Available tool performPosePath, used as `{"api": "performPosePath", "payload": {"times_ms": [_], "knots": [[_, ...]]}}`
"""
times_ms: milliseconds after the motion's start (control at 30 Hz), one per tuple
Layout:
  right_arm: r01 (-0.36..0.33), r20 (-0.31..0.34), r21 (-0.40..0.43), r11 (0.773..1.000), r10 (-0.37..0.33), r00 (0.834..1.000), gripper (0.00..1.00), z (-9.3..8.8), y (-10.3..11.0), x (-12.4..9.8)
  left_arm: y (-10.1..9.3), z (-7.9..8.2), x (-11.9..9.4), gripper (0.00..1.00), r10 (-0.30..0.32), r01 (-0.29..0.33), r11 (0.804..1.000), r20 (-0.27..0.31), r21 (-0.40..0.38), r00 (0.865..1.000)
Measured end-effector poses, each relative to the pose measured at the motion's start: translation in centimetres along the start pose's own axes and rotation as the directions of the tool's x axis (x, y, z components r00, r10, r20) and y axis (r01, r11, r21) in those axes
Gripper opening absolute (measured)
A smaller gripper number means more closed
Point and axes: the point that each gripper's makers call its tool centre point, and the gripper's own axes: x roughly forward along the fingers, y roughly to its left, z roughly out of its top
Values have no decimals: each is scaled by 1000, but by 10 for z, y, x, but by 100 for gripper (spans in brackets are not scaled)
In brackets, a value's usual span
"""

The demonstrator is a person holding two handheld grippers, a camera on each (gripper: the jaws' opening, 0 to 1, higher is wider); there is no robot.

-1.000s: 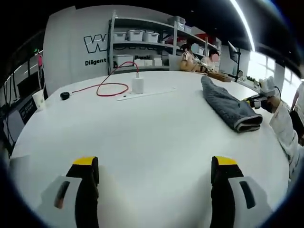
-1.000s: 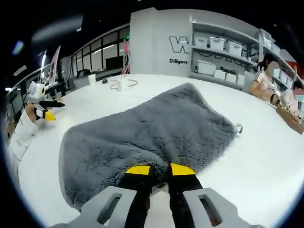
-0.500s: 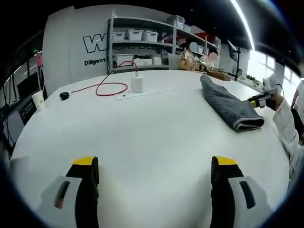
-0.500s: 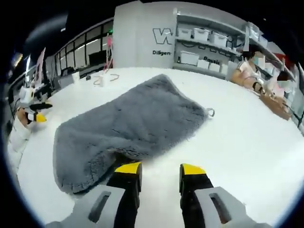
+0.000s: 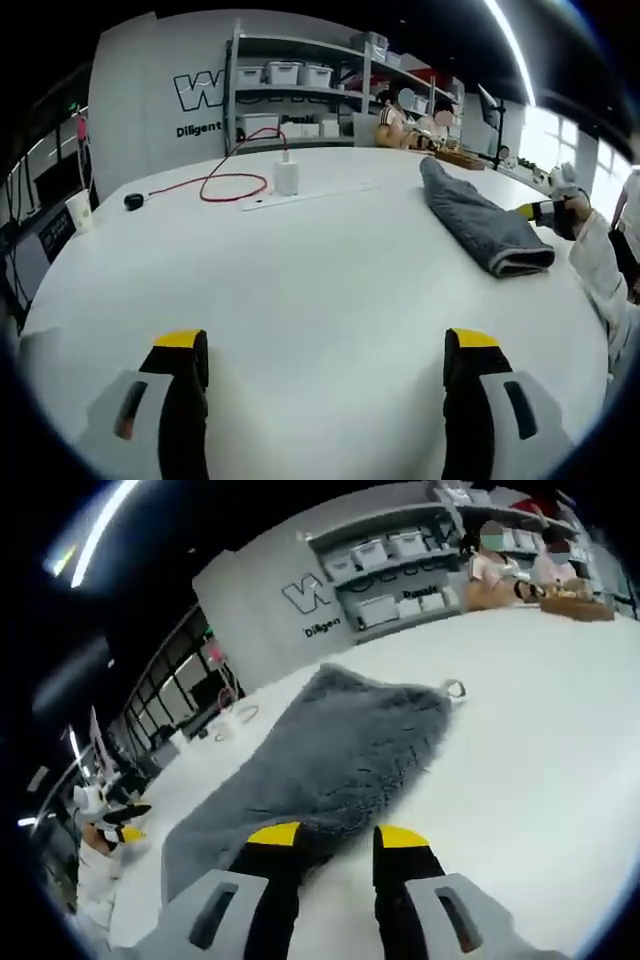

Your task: Open the folded towel by lifting each exposed corner and separating the folded layers until the towel lies flat within the target outline without major curled edges

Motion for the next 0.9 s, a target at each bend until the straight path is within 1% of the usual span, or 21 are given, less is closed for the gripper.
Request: {"api": "performPosePath", "payload": {"times_ms": [67, 100, 133, 167, 233, 267, 367, 400, 533, 667, 700, 767, 800, 900], "knots": [[-4, -1, 24, 1000, 4, 1000, 14, -2, -2, 3, -1, 1, 0, 96, -4, 4, 1000, 2, 0, 1000], [-12, 4, 29, 1000, 12, 1000, 6, -2, -1, 5, -1, 1, 0, 96, -4, 4, 1000, 3, 1, 1000], [-25, 9, 25, 999, 25, 1000, 2, -1, 2, 6, -1, 1, 0, 96, -6, 6, 1000, 3, 1, 1000], [-36, 16, 23, 999, 36, 999, 1, 0, 6, 8, -1, 1, 0, 96, -7, 7, 1000, 2, 1, 1000], [-29, 15, 17, 999, 28, 999, 0, 0, 7, 9, -2, 1, 0, 96, -7, 7, 1000, 3, 2, 1000], [-13, 14, -39, 999, 13, 1000, 0, 1, 6, 8, -1, 1, 0, 96, -7, 7, 1000, 3, 2, 1000], [-12, 15, -53, 999, 13, 1000, 0, 1, 6, 8, -1, 2, 0, 96, -7, 7, 1000, 3, 1, 1000], [-5, 57, -122, 993, 12, 998, 0, 13, 12, 7, 0, 2, 0, 96, -5, 5, 1000, 6, -2, 1000], [-6, 104, -160, 987, 23, 994, 0, 23, 20, 5, 0, 3, -1, 95, -6, 6, 1000, 9, -6, 1000], [-8, 158, -203, 979, 41, 987, 0, 35, 29, 4, -1, 4, -1, 95, -6, 6, 1000, 11, -4, 1000], [-4, 181, -250, 968, 51, 982, 0, 42, 34, 3, -1, 4, -1, 95, -6, 6, 1000, 11, -2, 1000], [3, 197, -288, 958, 56, 979, 0, 46, 40, 2, -1, 4, -1, 96, -7, 7, 1000, 10, -2, 1000], [11, 213, -321, 947, 61, 975, 0, 49, 47, 2, -1, 3, 0, 96, -7, 7, 1000, 8, -2, 1000], [8, 231, -355, 935, 80, 970, 0, 53, 56, 3, -1, 3, 0, 96, -7, 7, 1000, 7, -2, 1000]]}}
